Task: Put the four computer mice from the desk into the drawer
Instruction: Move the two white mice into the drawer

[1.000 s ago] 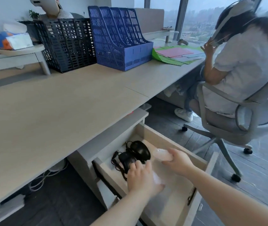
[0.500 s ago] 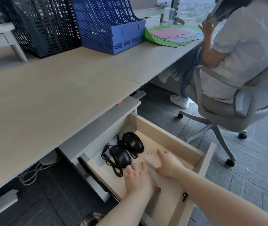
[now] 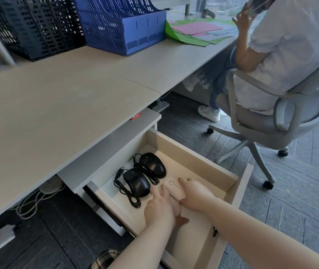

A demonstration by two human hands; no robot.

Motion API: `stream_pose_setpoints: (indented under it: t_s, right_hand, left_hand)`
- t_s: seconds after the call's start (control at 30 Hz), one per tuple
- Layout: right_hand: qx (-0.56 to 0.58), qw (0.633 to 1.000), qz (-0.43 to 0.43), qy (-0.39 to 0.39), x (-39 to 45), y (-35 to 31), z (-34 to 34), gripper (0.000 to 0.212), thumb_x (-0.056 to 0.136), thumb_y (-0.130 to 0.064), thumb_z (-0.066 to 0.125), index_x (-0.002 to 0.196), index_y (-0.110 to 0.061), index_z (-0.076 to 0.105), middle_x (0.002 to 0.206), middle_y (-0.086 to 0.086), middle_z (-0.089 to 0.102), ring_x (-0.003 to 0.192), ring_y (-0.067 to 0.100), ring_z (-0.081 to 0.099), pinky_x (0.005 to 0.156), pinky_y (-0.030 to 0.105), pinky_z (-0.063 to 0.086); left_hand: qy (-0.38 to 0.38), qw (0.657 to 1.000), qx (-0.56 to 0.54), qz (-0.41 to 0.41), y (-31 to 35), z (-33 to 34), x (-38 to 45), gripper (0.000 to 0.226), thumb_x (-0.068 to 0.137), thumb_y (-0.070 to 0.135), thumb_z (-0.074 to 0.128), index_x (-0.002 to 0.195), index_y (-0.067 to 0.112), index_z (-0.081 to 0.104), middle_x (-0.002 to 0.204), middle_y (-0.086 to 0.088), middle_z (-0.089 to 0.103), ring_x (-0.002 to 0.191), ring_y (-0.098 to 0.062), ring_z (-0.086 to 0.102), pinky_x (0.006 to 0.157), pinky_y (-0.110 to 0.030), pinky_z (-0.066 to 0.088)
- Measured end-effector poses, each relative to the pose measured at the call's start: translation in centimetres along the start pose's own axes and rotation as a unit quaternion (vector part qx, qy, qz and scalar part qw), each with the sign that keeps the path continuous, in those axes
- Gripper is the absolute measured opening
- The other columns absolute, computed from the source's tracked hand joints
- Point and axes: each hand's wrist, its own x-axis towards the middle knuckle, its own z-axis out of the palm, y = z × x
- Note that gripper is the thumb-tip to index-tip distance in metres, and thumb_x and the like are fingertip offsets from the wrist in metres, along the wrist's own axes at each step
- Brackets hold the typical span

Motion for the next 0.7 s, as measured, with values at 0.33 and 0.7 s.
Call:
stream_pose_setpoints:
  t_s: [0.33, 0.7]
  right_hand:
    - [0.054, 0.993, 0.017, 0.099, -2.3, -0.3, -2.1, 0.043, 0.091, -0.034, 0.049, 0.130, -0.016, 0.049, 0.129, 0.008, 0.055, 0.122, 0.029, 0.051, 0.095, 0.038, 0.048]
    - [0.054, 0.993, 0.049, 0.088, -6.5, 1.1, -5.0, 0.036, 0.092, -0.033, 0.047, 0.125, -0.021, 0.057, 0.129, 0.001, 0.059, 0.118, 0.021, 0.055, 0.093, 0.030, 0.046]
  left_hand:
    - [0.034, 0.998, -0.019, 0.042, -0.9, -2.6, -1.4, 0.106, 0.066, 0.063, 0.070, 0.144, 0.017, 0.014, 0.131, -0.009, 0.031, 0.108, -0.026, 0.059, 0.085, -0.035, 0.051]
    - [0.122, 0.989, 0.000, 0.081, -1.7, -8.1, -4.4, 0.056, 0.087, 0.050, 0.054, 0.124, 0.011, 0.038, 0.124, -0.011, 0.040, 0.106, -0.033, 0.058, 0.076, -0.038, 0.049]
